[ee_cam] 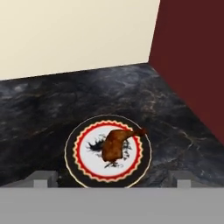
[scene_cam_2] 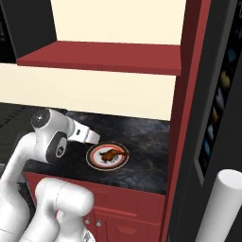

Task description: Pick chicken drumstick from the fridge and place it on the plate on the counter.

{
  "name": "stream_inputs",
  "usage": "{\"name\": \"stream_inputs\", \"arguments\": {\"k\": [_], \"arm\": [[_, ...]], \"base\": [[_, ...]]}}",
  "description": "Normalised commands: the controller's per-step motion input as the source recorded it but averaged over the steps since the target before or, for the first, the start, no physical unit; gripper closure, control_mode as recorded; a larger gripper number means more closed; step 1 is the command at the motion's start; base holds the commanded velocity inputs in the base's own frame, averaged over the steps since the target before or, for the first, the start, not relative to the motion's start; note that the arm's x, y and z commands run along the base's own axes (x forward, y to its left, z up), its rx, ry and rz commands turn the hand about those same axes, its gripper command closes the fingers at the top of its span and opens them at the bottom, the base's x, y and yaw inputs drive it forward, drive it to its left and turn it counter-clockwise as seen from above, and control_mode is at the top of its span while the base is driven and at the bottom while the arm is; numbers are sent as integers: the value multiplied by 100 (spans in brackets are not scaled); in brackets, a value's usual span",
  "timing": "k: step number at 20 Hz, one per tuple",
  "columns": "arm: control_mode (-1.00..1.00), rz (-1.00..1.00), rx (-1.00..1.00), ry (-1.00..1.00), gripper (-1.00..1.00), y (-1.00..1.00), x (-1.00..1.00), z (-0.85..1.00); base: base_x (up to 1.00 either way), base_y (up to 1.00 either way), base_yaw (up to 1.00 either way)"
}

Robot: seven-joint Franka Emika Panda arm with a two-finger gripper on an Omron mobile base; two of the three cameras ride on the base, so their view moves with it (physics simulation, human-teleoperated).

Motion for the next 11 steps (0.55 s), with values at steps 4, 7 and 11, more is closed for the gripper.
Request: {"name": "stream_inputs", "arguments": {"k": [4, 7, 11], "arm": [[-100, 1, -24, -6, -100, 34, -45, 93], [-100, 4, -19, -6, -100, 3, -67, 82], [-100, 9, -10, -5, -100, -5, -84, 73]], "base": [[0, 0, 0], [0, 0, 0], [0, 0, 0]]}}
